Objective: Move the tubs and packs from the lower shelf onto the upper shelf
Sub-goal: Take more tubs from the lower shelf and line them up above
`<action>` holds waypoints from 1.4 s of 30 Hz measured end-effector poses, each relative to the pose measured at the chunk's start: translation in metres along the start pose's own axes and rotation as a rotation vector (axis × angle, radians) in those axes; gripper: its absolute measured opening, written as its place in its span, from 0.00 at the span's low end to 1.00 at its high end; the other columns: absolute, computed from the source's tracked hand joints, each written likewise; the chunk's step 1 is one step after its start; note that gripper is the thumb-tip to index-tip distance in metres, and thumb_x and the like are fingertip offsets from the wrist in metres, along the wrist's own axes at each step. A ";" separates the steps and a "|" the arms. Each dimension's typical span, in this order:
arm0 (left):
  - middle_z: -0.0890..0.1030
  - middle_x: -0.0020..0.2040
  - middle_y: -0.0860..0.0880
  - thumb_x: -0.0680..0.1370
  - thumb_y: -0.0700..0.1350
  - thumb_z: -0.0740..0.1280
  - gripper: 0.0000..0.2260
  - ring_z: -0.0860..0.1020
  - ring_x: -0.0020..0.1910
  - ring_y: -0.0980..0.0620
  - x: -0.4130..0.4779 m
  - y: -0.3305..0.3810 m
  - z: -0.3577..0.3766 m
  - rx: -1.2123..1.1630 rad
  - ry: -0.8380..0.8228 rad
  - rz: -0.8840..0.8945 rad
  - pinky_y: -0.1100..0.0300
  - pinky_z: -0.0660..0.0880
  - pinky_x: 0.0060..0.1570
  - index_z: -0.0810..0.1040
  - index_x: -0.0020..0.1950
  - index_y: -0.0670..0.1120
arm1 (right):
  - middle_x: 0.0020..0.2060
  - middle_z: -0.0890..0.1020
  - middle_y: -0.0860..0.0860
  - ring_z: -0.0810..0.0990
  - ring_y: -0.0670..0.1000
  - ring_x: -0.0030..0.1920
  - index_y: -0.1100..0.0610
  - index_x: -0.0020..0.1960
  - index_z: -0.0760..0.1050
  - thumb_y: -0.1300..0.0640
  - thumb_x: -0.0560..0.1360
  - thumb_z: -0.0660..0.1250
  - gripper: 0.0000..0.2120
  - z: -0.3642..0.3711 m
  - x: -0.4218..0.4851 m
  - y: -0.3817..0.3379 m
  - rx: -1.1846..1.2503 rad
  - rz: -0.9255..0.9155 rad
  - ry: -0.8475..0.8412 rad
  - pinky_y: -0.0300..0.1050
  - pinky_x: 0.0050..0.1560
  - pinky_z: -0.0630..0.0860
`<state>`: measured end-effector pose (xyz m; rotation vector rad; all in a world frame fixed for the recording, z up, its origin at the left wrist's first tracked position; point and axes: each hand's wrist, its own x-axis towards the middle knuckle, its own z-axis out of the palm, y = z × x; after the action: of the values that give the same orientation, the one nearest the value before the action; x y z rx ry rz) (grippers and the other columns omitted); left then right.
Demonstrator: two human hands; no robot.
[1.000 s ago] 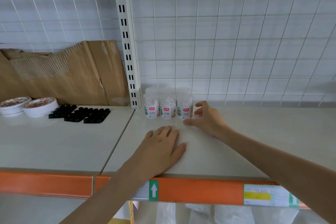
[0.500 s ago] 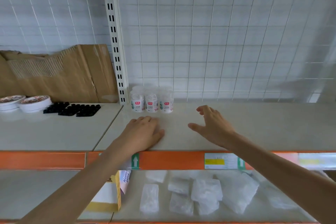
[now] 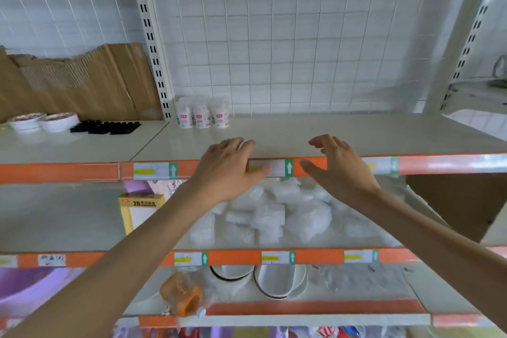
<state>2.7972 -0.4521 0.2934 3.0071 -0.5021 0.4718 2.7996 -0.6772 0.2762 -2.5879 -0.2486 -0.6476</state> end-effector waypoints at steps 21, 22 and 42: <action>0.68 0.74 0.46 0.81 0.56 0.60 0.25 0.65 0.72 0.46 -0.004 0.058 0.170 -0.192 -0.098 -0.091 0.56 0.60 0.68 0.65 0.74 0.44 | 0.64 0.74 0.53 0.70 0.55 0.66 0.54 0.68 0.69 0.48 0.78 0.65 0.21 0.114 -0.043 0.123 -0.121 0.026 -0.220 0.48 0.59 0.68; 0.69 0.72 0.44 0.81 0.56 0.61 0.25 0.66 0.71 0.44 0.010 0.052 0.178 -0.203 -0.085 -0.122 0.54 0.61 0.67 0.66 0.73 0.43 | 0.64 0.74 0.54 0.71 0.56 0.65 0.55 0.68 0.69 0.49 0.77 0.65 0.21 0.122 -0.035 0.130 -0.130 0.017 -0.221 0.48 0.60 0.68; 0.73 0.45 0.48 0.76 0.60 0.70 0.22 0.72 0.43 0.49 0.245 -0.017 0.299 -0.462 -0.171 -0.440 0.59 0.69 0.42 0.68 0.52 0.44 | 0.67 0.71 0.56 0.67 0.58 0.68 0.56 0.71 0.66 0.61 0.77 0.62 0.23 0.243 0.157 0.201 -0.465 -0.156 -0.171 0.51 0.67 0.64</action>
<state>3.1096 -0.5428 0.0840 2.5994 0.0532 0.0531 3.0897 -0.7293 0.0833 -3.1014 -0.3981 -0.5936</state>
